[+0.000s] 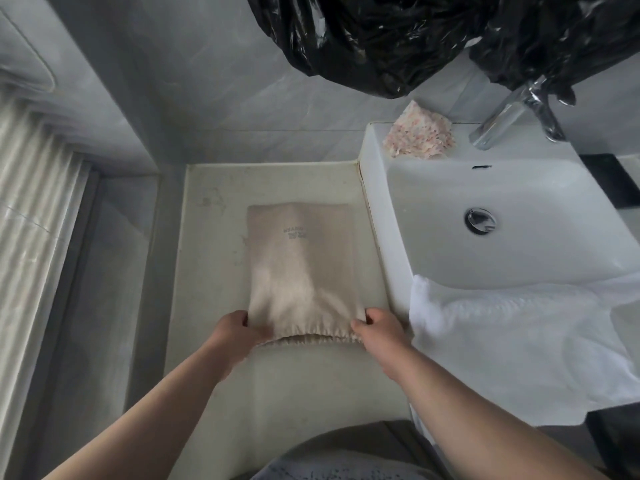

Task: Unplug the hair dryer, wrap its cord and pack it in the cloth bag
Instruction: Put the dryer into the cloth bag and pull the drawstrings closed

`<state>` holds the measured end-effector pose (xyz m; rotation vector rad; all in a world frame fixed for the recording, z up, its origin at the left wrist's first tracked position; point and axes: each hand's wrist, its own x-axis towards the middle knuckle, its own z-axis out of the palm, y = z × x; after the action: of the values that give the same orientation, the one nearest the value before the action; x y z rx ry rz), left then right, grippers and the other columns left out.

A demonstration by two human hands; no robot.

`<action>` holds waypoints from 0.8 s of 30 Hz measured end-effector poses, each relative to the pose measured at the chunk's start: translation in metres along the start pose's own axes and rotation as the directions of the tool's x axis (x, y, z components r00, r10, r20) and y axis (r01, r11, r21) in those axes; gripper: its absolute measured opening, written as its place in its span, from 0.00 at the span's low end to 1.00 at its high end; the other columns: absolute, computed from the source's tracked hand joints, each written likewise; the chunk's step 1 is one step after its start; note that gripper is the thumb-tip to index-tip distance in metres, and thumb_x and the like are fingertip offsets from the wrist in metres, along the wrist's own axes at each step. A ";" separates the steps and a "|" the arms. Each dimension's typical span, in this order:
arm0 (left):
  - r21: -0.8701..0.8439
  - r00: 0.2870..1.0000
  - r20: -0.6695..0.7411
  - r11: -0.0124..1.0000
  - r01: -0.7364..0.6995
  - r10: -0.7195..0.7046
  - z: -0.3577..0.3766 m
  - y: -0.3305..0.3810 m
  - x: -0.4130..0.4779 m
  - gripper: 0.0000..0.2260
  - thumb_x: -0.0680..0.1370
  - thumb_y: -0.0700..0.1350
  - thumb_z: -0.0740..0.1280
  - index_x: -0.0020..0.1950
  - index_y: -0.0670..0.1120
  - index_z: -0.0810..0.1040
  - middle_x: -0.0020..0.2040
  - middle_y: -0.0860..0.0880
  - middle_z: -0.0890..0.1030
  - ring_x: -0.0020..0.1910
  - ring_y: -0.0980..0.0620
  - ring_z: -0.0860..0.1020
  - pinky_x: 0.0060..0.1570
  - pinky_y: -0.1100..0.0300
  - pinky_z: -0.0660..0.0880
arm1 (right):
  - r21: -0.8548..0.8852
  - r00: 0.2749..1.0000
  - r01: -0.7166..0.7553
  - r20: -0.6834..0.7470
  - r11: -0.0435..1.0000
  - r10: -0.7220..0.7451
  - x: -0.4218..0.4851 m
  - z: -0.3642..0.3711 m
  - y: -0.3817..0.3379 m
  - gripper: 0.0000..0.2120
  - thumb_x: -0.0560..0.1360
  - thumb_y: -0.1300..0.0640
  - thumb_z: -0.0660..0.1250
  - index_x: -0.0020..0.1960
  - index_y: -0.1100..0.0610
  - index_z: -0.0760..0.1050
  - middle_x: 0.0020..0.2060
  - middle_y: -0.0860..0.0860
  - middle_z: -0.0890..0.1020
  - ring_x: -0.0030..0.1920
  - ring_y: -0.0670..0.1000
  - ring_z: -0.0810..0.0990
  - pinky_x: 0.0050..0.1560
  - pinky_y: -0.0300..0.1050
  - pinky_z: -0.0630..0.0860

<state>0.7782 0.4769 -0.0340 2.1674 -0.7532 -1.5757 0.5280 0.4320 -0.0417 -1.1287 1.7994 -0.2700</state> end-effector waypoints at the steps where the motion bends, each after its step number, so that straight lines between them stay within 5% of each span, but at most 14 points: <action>1: -0.031 1.000 0.009 0.999 0.023 -0.023 -0.001 -0.003 -0.001 0.10 0.70 0.42 0.75 0.44 0.39 0.77 0.36 0.43 0.75 0.29 0.49 0.69 0.27 0.63 0.65 | 0.071 0.997 -0.061 0.044 0.996 0.058 -0.002 0.000 0.004 0.11 0.74 0.57 0.67 0.33 0.55 0.73 0.28 0.53 0.74 0.28 0.51 0.70 0.33 0.43 0.68; 4: -0.059 0.995 0.042 0.994 0.094 -0.092 -0.007 -0.012 -0.005 0.10 0.73 0.46 0.73 0.40 0.43 0.75 0.34 0.44 0.76 0.27 0.51 0.70 0.27 0.65 0.67 | 0.195 0.948 -0.252 0.247 0.948 0.201 -0.013 -0.009 0.010 0.10 0.79 0.52 0.65 0.41 0.55 0.75 0.33 0.54 0.78 0.27 0.49 0.71 0.30 0.40 0.71; 8: -0.036 0.994 0.064 0.995 0.096 -0.093 -0.013 -0.020 -0.016 0.14 0.80 0.48 0.68 0.37 0.44 0.73 0.27 0.49 0.68 0.23 0.53 0.61 0.24 0.66 0.55 | 0.091 0.935 -0.174 0.328 0.981 0.135 -0.023 -0.024 0.019 0.07 0.79 0.56 0.65 0.44 0.58 0.77 0.33 0.53 0.77 0.29 0.46 0.71 0.30 0.38 0.71; 14: 0.406 0.998 -0.046 0.914 -0.014 0.036 -0.019 -0.001 -0.025 0.19 0.82 0.52 0.63 0.34 0.44 0.75 0.28 0.48 0.70 0.26 0.50 0.66 0.25 0.61 0.60 | 0.092 0.991 -0.103 0.095 0.990 0.094 -0.016 -0.030 0.026 0.08 0.77 0.60 0.64 0.41 0.59 0.78 0.30 0.52 0.75 0.29 0.50 0.69 0.31 0.43 0.67; 18: 0.102 0.998 -0.052 0.994 -0.041 0.046 -0.029 -0.008 -0.022 0.19 0.82 0.51 0.64 0.34 0.43 0.71 0.27 0.48 0.67 0.24 0.50 0.61 0.28 0.61 0.55 | 0.087 0.995 -0.082 -0.043 0.993 0.086 -0.007 -0.030 0.025 0.10 0.75 0.61 0.63 0.35 0.58 0.76 0.28 0.53 0.73 0.28 0.51 0.67 0.32 0.46 0.64; 20: 0.175 0.989 -0.129 0.983 -0.050 0.073 -0.039 -0.013 -0.021 0.18 0.82 0.50 0.64 0.35 0.43 0.73 0.29 0.46 0.72 0.26 0.48 0.67 0.29 0.59 0.59 | 0.073 0.993 -0.068 -0.089 0.995 0.074 -0.006 -0.032 0.024 0.10 0.75 0.62 0.63 0.35 0.58 0.76 0.29 0.53 0.73 0.27 0.51 0.67 0.30 0.43 0.63; 22: 0.423 0.964 -0.240 0.906 -0.003 0.115 -0.047 -0.017 -0.022 0.17 0.82 0.52 0.62 0.39 0.42 0.78 0.40 0.39 0.82 0.39 0.41 0.79 0.36 0.57 0.68 | 0.040 0.992 -0.050 -0.115 0.998 0.054 -0.009 -0.033 0.026 0.12 0.75 0.62 0.63 0.34 0.57 0.75 0.30 0.53 0.74 0.29 0.52 0.69 0.31 0.42 0.65; 24: 0.605 0.933 -0.315 0.794 0.056 0.174 -0.049 -0.018 -0.025 0.17 0.81 0.54 0.61 0.48 0.42 0.80 0.53 0.39 0.83 0.52 0.39 0.80 0.45 0.55 0.73 | -0.056 0.993 -0.033 -0.116 0.998 0.026 -0.014 -0.032 0.026 0.14 0.75 0.62 0.62 0.31 0.55 0.73 0.29 0.52 0.74 0.31 0.54 0.71 0.34 0.45 0.69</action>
<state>0.8225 0.5053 -0.0101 2.7287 -1.3226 -0.9161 0.4889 0.4487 -0.0326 -1.1459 1.9355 -0.2720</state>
